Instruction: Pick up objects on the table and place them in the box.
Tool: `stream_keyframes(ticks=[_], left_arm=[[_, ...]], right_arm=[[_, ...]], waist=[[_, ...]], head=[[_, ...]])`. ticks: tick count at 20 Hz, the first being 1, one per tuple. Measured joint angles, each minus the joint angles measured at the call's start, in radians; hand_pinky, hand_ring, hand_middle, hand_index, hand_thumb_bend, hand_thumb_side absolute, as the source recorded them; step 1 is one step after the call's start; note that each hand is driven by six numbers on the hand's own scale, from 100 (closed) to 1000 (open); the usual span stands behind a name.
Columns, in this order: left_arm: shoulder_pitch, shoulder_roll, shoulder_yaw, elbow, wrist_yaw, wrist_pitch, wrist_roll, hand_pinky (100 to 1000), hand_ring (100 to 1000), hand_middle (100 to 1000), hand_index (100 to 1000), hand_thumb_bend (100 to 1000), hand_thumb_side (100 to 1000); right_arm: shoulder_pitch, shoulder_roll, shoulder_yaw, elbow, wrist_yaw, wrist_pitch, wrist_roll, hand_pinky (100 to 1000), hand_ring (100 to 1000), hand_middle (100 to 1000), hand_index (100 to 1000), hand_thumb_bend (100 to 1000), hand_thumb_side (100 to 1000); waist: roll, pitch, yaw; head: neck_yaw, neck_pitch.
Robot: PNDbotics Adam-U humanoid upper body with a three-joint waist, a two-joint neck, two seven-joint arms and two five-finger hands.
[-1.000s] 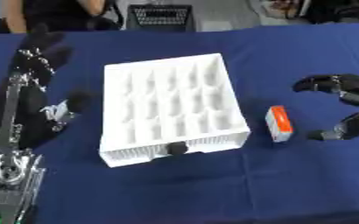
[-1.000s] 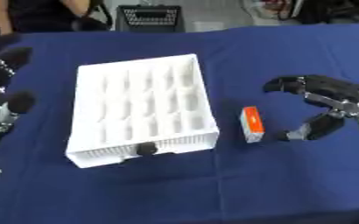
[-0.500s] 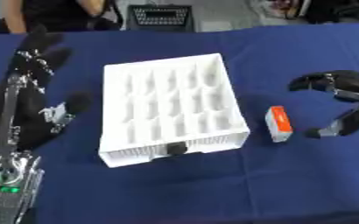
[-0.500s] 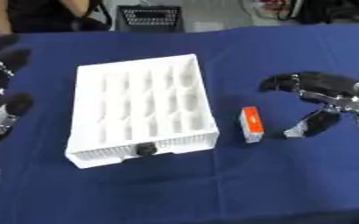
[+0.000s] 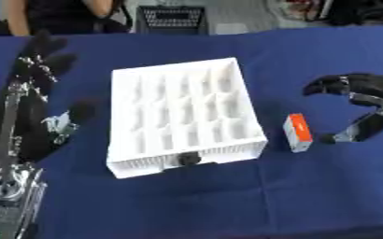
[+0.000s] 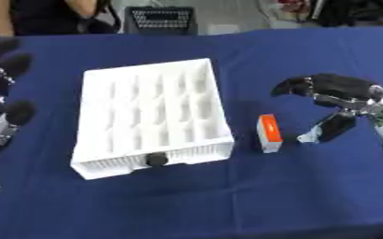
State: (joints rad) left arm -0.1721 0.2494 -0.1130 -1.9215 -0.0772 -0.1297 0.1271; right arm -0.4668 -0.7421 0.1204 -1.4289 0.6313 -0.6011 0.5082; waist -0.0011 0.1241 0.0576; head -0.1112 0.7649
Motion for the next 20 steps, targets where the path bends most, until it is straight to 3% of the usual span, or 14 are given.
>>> stream_keyframes(ticks=[10, 20], left_arm=[[0.000, 0.000, -0.004, 0.000, 0.002, -0.003, -0.004, 892, 841, 868, 1000, 1000, 574], [0.000, 0.000, -0.006, 0.001, 0.002, -0.005, -0.006, 893, 841, 869, 1000, 1000, 574]], right_arm=[[-0.072, 0.031, 0.057, 0.123, 0.071, -0.001, -0.001, 783, 859, 892, 928, 603, 647], [-0.086, 0.043, 0.080, 0.206, 0.098, 0.008, 0.008, 788, 869, 894, 924, 609, 657]], waist=[[-0.002, 0.000, 0.004], [-0.004, 0.000, 0.007]], head=[[-0.017, 0.000], [-0.021, 0.000]])
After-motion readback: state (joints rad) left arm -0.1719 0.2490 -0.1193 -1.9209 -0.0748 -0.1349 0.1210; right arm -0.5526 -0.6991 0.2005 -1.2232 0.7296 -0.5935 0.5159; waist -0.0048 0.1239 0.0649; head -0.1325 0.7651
